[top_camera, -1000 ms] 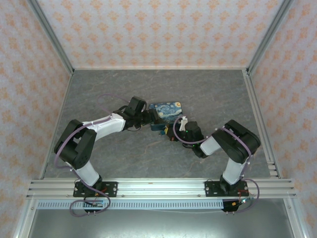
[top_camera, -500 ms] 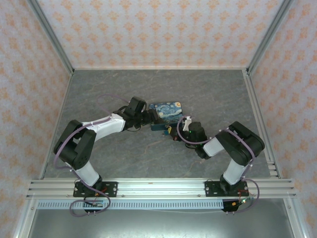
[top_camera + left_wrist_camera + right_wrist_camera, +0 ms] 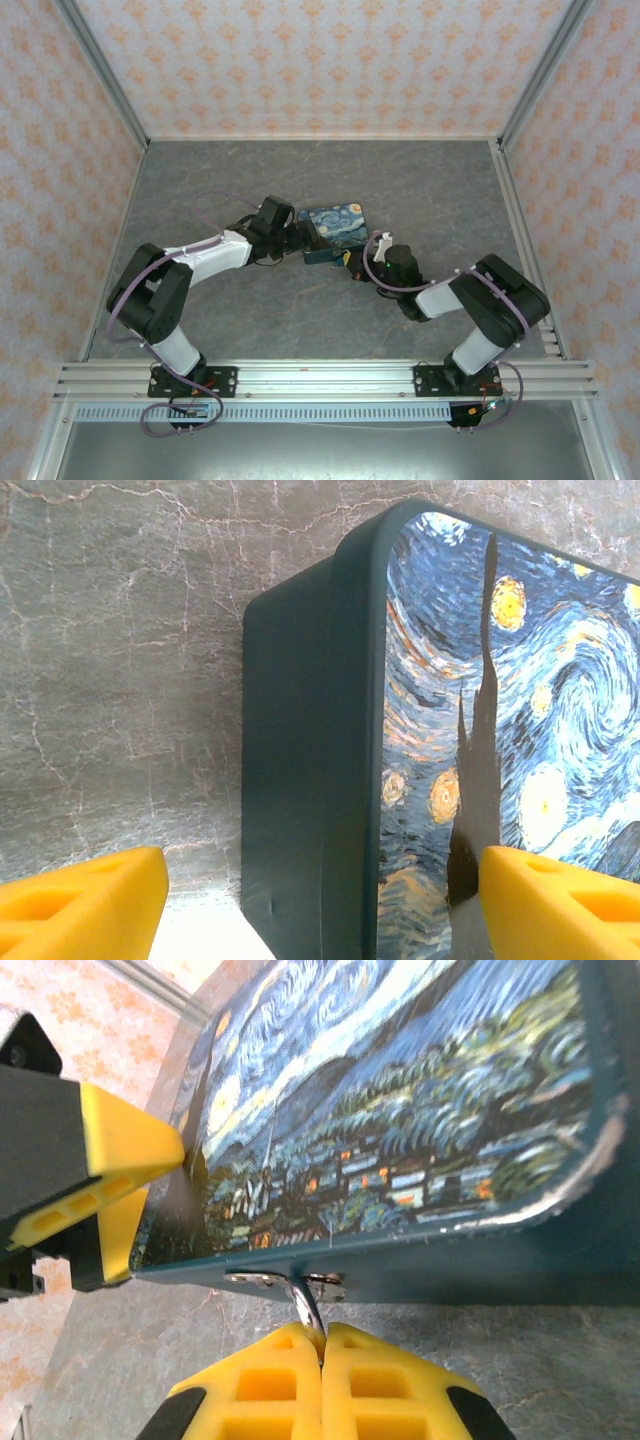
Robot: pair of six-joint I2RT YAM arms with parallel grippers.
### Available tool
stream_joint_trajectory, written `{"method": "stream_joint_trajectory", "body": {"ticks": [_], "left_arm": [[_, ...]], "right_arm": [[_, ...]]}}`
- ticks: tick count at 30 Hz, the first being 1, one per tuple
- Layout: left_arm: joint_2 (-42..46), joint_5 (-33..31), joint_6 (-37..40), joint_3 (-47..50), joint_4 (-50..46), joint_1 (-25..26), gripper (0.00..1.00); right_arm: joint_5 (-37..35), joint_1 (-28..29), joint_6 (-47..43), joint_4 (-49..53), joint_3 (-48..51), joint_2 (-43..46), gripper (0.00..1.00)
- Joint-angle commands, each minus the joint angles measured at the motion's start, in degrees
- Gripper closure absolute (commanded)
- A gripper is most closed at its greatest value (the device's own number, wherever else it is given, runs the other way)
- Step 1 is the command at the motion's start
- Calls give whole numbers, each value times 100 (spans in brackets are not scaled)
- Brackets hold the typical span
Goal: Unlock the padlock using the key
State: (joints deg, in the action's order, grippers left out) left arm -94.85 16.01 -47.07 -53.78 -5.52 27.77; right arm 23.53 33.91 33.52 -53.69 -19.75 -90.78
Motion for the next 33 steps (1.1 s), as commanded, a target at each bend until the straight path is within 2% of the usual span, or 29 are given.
{"method": "stream_joint_trajectory", "body": {"ticks": [1, 8, 15, 20, 27, 33], "left_arm": [[9, -226, 82, 149, -810, 48, 19], [272, -201, 159, -26, -762, 44, 16], [990, -543, 350, -37, -742, 44, 11], [1811, -989, 530, 271, -617, 45, 9], [3257, -1777, 1177, 832, -714, 47, 8], [4325, -2036, 1613, 1153, -952, 45, 7]], "right_arm": [[-302, -31, -254, 476, 12, 495, 100], [-342, -34, -579, 1871, 10, 1426, 100], [-229, -42, -1136, 4751, -435, 3161, 100], [-127, -34, -1310, 6736, -1037, 4027, 100], [611, -33, -935, 8403, -1764, 4048, 100], [1079, -32, -523, 8902, -1839, 3781, 100]]}}
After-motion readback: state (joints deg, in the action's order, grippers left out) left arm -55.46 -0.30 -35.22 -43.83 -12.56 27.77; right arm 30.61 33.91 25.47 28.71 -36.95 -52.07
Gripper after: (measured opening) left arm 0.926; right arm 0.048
